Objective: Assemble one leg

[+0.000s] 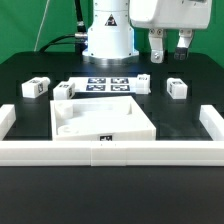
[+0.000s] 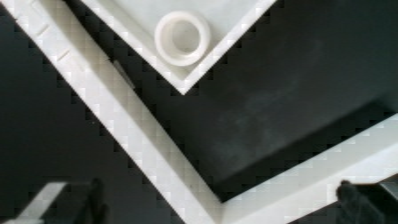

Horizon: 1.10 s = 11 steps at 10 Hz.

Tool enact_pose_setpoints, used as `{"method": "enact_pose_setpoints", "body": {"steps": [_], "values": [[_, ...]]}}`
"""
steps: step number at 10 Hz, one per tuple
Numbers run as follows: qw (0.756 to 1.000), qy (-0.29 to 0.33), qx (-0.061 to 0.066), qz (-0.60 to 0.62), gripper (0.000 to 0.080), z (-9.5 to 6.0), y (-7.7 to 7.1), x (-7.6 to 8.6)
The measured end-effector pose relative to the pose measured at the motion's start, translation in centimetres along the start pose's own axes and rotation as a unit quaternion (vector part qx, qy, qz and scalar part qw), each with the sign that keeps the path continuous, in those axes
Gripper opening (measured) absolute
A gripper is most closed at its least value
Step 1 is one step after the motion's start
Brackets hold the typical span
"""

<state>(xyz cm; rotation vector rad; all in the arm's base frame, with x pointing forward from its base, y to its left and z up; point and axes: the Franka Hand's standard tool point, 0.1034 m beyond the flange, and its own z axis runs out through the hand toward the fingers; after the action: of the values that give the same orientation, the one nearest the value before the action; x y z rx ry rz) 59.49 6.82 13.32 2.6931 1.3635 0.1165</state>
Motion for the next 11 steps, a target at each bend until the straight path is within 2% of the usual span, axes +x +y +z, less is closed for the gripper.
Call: {"method": "enact_pose_setpoints", "body": {"steps": [2,6,8,9,10,11], "values": [[1.000,-0.001,-0.004,-0.006,0.0650,0.0,0.0,0.0],[1.000,-0.001,-0.003,-0.009,0.0650,0.0,0.0,0.0],[0.993,-0.005,0.000,-0.120,0.0650,1.1,-0.3,-1.5],[0.985,-0.016,0.011,-0.173,0.0650,1.6,-0.5,-2.0],[0.968,-0.039,0.035,-0.247,0.0650,2.6,-0.9,-2.6],[0.971,-0.036,0.034,-0.233,0.0650,2.7,-0.6,-2.1]]}}
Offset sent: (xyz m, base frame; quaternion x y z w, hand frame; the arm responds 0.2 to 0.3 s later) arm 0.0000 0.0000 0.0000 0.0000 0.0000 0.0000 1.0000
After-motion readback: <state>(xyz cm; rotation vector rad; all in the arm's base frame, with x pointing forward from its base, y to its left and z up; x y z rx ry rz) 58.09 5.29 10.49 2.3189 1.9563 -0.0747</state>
